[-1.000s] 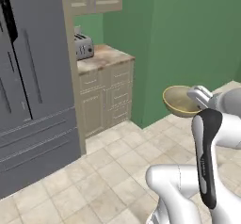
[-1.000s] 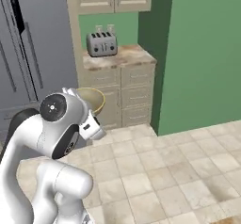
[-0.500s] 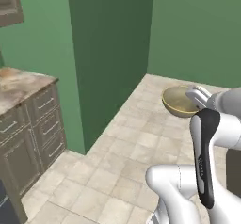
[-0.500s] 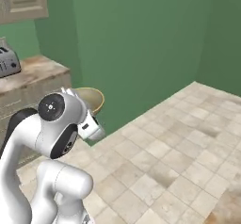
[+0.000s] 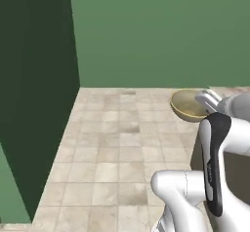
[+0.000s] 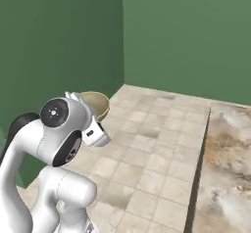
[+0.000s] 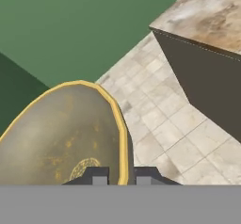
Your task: Take the smaller bowl and place it next to the appetizer plate on the dining counter , and place the larger bowl next to the plate with cooked food.
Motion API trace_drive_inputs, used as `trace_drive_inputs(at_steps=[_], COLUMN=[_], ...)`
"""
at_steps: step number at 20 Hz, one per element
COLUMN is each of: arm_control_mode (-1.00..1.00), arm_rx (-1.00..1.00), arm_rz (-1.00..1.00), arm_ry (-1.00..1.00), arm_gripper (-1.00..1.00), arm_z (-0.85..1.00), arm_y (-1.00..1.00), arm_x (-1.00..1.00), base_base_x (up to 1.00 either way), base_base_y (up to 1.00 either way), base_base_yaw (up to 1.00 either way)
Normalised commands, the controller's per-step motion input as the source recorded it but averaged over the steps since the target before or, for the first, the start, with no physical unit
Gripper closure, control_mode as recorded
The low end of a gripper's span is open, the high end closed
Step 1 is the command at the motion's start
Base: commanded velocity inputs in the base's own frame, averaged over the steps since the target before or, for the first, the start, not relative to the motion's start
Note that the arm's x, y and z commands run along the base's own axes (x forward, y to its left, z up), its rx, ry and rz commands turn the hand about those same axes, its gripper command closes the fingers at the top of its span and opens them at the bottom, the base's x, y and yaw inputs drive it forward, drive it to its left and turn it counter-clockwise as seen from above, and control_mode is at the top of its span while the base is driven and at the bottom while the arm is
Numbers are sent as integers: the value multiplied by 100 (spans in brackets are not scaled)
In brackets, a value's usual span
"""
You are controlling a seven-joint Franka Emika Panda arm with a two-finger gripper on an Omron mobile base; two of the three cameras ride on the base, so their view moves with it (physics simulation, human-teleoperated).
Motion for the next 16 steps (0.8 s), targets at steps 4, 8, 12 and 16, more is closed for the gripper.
trace_drive_inputs(at_steps=[4,8,12,16], arm_control_mode=[100,100,100,100], arm_rx=[0,0,0,0], arm_rz=[0,0,0,0], arm_ry=[0,0,0,0], arm_gripper=[100,100,100,100], arm_z=[0,0,0,0], arm_y=[0,0,0,0], arm_x=[0,0,0,0], base_base_x=[100,100,100,100], base_base_y=[26,42,61,69], base_base_yaw=[-51,-50,-50,-52])
